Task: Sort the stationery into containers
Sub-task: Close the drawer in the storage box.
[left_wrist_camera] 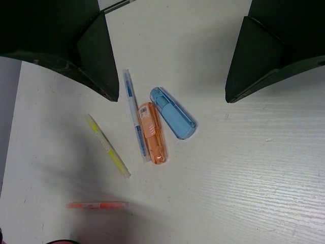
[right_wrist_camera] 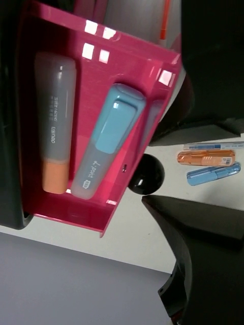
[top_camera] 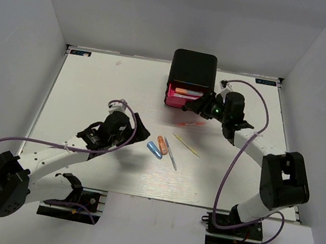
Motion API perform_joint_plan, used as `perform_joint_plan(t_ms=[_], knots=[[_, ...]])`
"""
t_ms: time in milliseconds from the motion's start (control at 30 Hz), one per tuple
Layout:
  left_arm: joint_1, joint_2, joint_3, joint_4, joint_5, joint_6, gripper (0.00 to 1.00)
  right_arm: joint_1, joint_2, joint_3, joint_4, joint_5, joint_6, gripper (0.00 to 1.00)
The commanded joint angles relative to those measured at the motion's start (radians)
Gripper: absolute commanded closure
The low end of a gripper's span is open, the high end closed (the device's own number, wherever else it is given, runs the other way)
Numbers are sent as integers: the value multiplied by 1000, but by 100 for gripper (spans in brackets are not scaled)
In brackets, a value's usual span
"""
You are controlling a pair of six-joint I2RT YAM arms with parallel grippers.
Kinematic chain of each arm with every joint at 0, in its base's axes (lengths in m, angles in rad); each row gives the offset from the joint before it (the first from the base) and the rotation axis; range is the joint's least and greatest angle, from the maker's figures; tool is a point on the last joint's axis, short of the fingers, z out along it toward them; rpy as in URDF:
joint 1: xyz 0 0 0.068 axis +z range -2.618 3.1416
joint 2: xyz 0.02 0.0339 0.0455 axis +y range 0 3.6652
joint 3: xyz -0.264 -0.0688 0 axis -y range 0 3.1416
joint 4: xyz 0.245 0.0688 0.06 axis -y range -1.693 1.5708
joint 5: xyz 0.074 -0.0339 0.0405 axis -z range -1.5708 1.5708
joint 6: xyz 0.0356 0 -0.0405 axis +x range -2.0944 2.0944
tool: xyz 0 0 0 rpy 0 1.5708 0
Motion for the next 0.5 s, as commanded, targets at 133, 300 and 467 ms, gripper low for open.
perform_joint_plan(t_ms=[133, 300, 467], knots=[[2, -24, 31, 1, -12, 2, 6, 4, 58, 96, 61, 14, -6, 58], [2, -24, 40, 1, -12, 2, 6, 4, 100, 171, 59, 0, -12, 61], [2, -24, 40, -8, -12, 2, 6, -1, 146, 260, 38, 1, -26, 58]])
